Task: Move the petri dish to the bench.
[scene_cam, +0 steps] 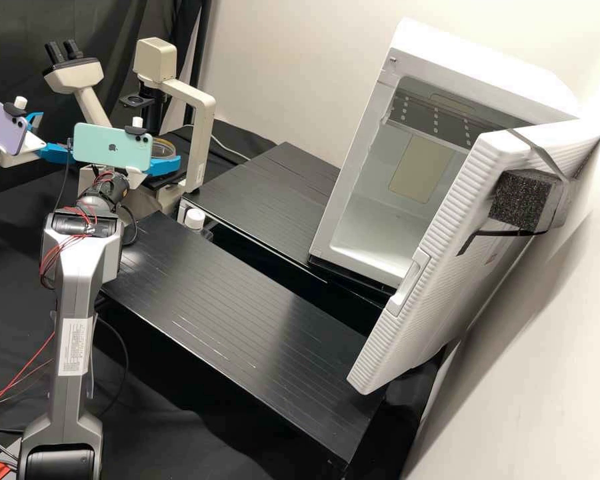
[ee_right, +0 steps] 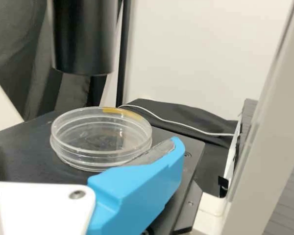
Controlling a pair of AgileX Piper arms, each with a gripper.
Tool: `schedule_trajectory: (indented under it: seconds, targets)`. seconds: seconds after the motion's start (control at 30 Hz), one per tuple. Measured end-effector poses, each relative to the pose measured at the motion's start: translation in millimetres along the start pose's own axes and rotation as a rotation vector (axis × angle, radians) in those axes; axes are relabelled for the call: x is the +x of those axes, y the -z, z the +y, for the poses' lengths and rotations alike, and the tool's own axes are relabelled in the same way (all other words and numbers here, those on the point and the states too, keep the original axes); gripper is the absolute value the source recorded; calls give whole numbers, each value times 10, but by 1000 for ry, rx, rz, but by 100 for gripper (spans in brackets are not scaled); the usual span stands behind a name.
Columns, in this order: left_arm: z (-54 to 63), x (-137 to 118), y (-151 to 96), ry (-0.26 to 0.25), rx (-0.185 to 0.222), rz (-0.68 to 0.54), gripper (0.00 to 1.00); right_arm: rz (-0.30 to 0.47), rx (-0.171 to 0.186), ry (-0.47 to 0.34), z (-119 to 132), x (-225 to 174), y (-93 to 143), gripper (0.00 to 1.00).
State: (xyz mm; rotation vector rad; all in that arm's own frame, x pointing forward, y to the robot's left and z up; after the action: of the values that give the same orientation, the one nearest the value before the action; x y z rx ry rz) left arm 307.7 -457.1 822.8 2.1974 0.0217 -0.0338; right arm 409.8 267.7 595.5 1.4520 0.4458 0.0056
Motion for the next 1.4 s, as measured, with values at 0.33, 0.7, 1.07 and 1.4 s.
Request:
schedule_trajectory:
  seconds: [0.33, 0.7, 1.07, 1.4]
  targets:
    - [0, 0, 0, 0, 0, 0, 100, -31, -34, -2, -75, 89, -54, 100]
    - [0, 0, 0, 0, 0, 0, 100, -38, -38, 19, -91, 130, -40, 0]
    - [0, 0, 0, 0, 0, 0, 100, -53, -36, 22, -92, 130, -51, 0]
    - [0, 0, 0, 0, 0, 0, 100, -57, -42, 22, -92, 130, -55, 0]
